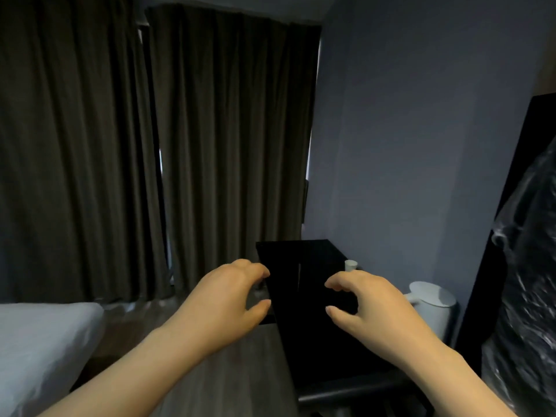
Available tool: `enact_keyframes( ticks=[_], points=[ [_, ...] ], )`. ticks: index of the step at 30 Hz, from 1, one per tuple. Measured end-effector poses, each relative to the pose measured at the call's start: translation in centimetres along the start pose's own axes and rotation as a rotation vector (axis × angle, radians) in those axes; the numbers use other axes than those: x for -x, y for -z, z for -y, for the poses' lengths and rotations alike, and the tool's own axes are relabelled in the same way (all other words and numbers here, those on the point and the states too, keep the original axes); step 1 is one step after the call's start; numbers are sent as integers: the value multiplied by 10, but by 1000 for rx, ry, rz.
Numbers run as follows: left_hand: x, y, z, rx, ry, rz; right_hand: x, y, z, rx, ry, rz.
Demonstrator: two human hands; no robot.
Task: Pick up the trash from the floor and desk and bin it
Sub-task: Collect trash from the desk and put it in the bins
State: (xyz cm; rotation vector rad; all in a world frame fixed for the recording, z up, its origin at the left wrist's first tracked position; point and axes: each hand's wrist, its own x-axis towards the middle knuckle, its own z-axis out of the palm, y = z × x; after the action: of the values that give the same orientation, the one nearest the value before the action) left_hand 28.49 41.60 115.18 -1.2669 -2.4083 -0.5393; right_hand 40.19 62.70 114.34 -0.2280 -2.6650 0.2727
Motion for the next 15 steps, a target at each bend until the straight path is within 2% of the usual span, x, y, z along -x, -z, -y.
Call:
enact_keyframes(
  ticks=[6, 15],
  points=[
    [-83, -51, 75, 58, -77, 31, -84, -58, -23, 24, -79, -10],
    [-219, -120, 182, 146, -244, 121, -201, -128, -57, 19, -294, 17]
  ],
)
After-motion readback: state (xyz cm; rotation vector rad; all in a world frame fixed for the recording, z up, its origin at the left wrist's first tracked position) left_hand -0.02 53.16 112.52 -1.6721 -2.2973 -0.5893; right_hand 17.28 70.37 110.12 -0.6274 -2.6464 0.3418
